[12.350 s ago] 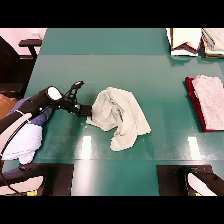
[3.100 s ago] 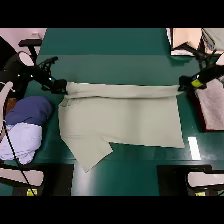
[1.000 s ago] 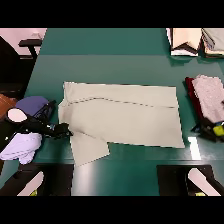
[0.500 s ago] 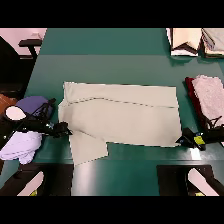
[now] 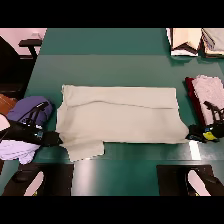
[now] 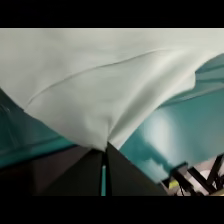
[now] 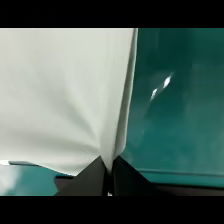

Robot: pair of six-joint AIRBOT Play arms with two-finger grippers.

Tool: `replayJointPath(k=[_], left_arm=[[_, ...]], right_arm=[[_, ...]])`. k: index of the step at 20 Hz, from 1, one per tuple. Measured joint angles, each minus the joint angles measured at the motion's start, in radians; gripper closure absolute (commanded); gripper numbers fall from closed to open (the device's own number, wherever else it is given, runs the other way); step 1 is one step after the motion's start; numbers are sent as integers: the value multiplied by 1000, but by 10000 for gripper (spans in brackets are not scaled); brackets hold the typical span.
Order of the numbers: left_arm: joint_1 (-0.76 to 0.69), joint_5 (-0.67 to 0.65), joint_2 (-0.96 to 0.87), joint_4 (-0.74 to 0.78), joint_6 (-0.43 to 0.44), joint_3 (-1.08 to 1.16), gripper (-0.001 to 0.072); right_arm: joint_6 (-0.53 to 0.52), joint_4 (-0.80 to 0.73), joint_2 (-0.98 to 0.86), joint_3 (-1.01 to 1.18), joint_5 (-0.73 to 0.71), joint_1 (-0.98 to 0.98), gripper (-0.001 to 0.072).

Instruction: Fold the shirts.

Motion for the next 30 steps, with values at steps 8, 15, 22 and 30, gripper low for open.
replayJointPath(k=[8,15,22,30], left_arm=[[0,171,-186,6,51,197,687],[0,369,-641,-8,168,490,684],[0,487,-807,-32,140,595,218],[-36,438,-826,-142,132,643,685]], right_arm=[[32,-58,-198,266,-66,138,691],[40,39,-605,593,-178,178,687],[-6,145,-813,789,-204,161,245],[-148,235,-782,616,-170,-55,182]])
